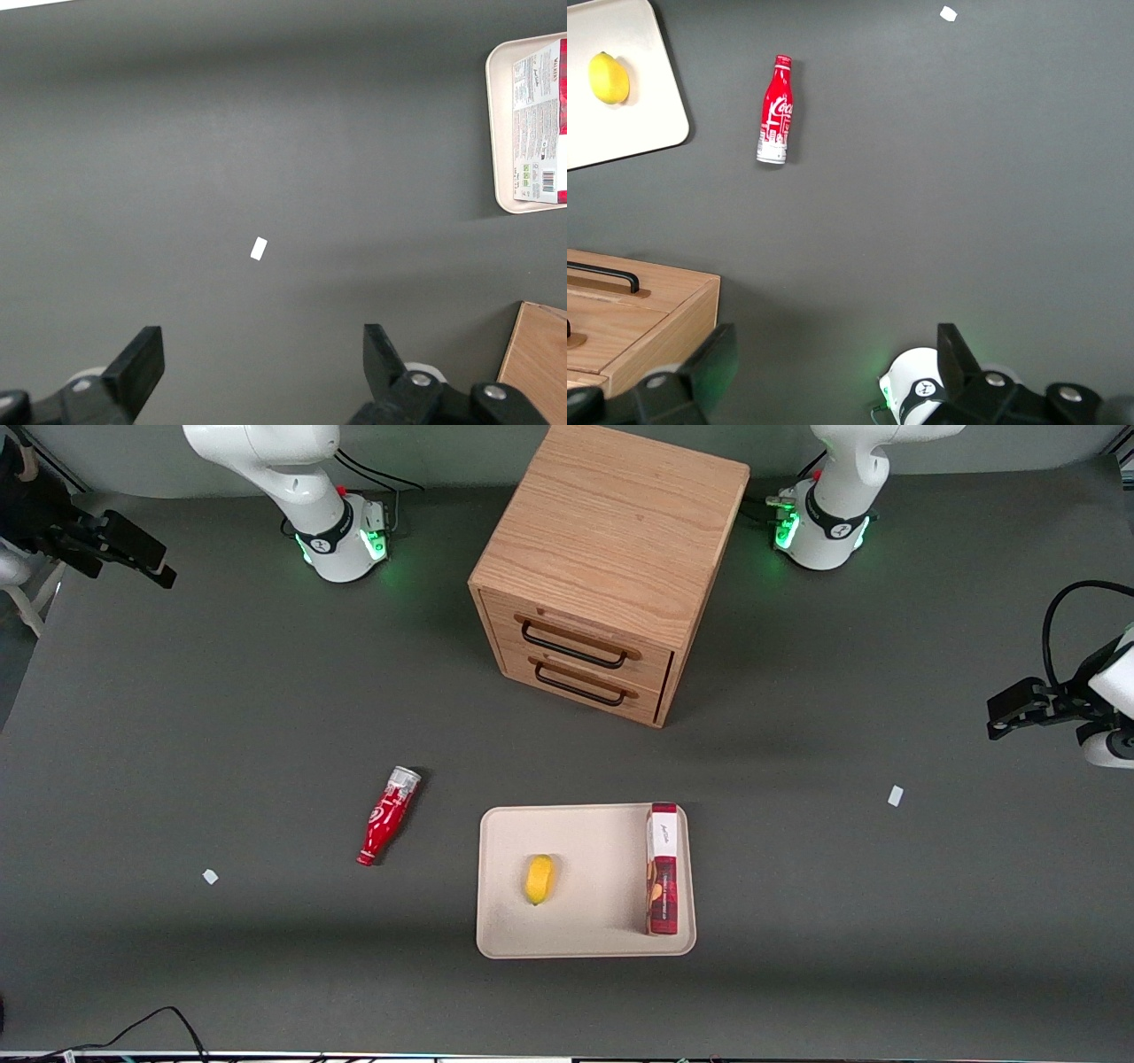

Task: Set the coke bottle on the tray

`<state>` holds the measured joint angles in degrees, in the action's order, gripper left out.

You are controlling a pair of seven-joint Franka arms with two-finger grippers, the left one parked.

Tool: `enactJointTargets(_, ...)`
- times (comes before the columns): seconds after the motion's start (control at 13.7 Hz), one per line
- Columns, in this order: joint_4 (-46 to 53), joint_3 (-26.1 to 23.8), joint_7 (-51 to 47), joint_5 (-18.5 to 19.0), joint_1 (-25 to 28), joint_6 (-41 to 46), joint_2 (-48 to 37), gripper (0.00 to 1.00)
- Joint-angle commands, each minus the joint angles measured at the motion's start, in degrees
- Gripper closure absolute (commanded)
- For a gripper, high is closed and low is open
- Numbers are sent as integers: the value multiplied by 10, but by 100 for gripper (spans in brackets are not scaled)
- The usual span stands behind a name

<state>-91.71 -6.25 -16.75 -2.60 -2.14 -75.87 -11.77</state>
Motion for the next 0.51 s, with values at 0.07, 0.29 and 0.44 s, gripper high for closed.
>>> enactJointTargets(0.07, 20, 2, -21, -8, 3, 10, 12, 0)
enactJointTargets(0.29, 16, 0, -9, -6, 5, 11, 12, 0)
enactJointTargets(0.44, 27, -6, -3, -8, 6, 10, 23, 0)
